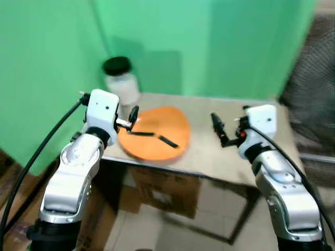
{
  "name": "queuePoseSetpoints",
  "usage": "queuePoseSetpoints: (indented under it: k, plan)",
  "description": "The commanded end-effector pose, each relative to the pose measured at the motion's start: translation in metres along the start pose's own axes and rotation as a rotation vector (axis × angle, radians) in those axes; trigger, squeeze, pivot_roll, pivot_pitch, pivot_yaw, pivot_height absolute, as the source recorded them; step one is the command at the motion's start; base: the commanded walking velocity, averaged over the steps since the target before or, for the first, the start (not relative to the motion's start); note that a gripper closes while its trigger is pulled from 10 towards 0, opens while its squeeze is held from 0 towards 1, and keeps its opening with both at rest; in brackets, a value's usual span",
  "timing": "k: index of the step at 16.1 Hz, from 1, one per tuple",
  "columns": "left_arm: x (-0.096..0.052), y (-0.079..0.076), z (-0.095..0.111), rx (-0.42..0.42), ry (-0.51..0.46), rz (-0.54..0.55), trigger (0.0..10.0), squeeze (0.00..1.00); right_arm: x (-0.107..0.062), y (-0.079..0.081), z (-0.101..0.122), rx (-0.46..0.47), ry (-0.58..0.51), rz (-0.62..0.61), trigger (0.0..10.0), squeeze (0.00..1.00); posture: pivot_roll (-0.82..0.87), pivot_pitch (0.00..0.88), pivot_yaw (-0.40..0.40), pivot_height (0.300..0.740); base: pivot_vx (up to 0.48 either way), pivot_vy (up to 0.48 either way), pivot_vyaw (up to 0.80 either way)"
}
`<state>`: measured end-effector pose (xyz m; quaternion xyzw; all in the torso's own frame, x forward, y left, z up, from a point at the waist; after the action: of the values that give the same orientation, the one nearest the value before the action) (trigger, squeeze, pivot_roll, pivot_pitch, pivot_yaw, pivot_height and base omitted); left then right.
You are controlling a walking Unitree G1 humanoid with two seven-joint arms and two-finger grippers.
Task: Setting the table
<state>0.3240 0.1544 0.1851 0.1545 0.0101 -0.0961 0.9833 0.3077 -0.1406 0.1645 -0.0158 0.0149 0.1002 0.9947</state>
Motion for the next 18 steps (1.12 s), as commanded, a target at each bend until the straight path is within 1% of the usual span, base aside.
queuePoseSetpoints:
  k: [1, 2, 5, 7, 8, 9, 11, 12, 15, 16, 17, 18]
  plan:
    - [-0.001, 0.008, -0.001, 0.023, 0.008, 0.020, 10.0, 0.00, 0.003, 0.005, 0.003, 0.016, -0.011, 0.015, 10.0, 1.00, 0.10, 0.000, 0.073, 0.740, 0.251, 0.000, 0.00]
    - [-0.001, 0.008, -0.001, 0.023, 0.009, 0.019, 10.0, 0.00, 0.003, 0.005, 0.003, 0.015, -0.011, 0.013, 10.0, 1.00, 0.10, 0.000, 0.074, 0.740, 0.251, 0.000, 0.00]
    - [-0.001, 0.007, -0.002, 0.024, 0.011, 0.016, 10.0, 0.00, 0.002, 0.005, 0.003, 0.014, -0.010, 0.016, 10.0, 0.95, 0.10, 0.000, 0.075, 0.740, 0.254, 0.000, 0.00]
    - [-0.001, 0.007, -0.002, 0.022, 0.013, 0.014, 10.0, 0.00, 0.002, 0.008, 0.002, 0.001, -0.007, 0.037, 10.0, 0.95, 0.10, 0.000, 0.074, 0.740, 0.255, 0.000, 0.00]
    - [-0.001, 0.007, -0.003, 0.022, 0.014, 0.014, 10.0, 0.00, 0.002, 0.008, 0.003, -0.017, -0.009, 0.041, 10.0, 0.97, 0.10, 0.000, 0.073, 0.740, 0.255, 0.000, 0.00]
    - [-0.001, 0.006, -0.003, 0.022, 0.016, 0.014, 10.0, 0.00, 0.002, 0.009, 0.003, -0.033, -0.008, 0.048, 10.0, 0.98, 0.10, 0.000, 0.073, 0.740, 0.255, 0.000, 0.80]
    - [0.000, 0.005, -0.004, 0.025, 0.018, 0.008, 10.0, 0.00, 0.003, 0.009, 0.005, -0.035, -0.015, 0.052, 10.0, 0.98, 0.10, 0.000, 0.074, 0.740, 0.255, 0.000, 0.80]
    - [0.002, 0.003, -0.005, 0.066, 0.027, -0.019, 10.0, 0.00, 0.004, 0.008, 0.007, -0.004, -0.019, 0.051, 10.0, 0.96, 0.10, 0.000, 0.074, 0.740, 0.244, 0.000, 0.00]
    - [0.003, -0.002, -0.014, 0.197, 0.055, -0.116, 10.0, 0.00, 0.006, 0.013, 0.013, -0.050, -0.025, 0.125, 10.0, 0.95, 0.09, 0.000, 0.084, 0.740, 0.000, 0.000, 0.00]
    - [0.004, -0.002, -0.018, 0.255, 0.061, -0.146, 10.0, 0.00, 0.006, 0.014, 0.013, -0.068, -0.021, 0.151, 10.0, 0.84, 0.09, 0.000, 0.085, 0.740, 0.000, 0.000, 0.00]
    - [0.006, 0.000, -0.025, 0.350, 0.080, -0.190, 10.0, 0.00, 0.005, 0.015, 0.013, -0.092, -0.012, 0.195, 10.0, 0.24, 0.09, 0.000, 0.087, 0.740, 0.000, 0.000, 0.00]
    - [0.007, 0.000, -0.031, 0.435, 0.093, -0.240, 10.0, 0.00, 0.004, 0.016, 0.012, -0.111, -0.002, 0.234, 10.0, 0.00, 0.09, 0.000, 0.088, 0.740, 0.000, 0.000, 0.00]
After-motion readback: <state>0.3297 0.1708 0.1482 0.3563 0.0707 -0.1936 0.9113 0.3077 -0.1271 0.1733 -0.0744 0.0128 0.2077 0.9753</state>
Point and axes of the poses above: a point about 5 cm out from each wrist's last joint towards the gripper, its own x axis pointing out of the wrist towards the gripper, its own z axis along the axis of the wrist's last joint, y = z × x, the point moved 4 cm from there along x, pointing out of the wrist towards the gripper, and after that the axes turned 3 degrees about x, right-handed, at the moved point
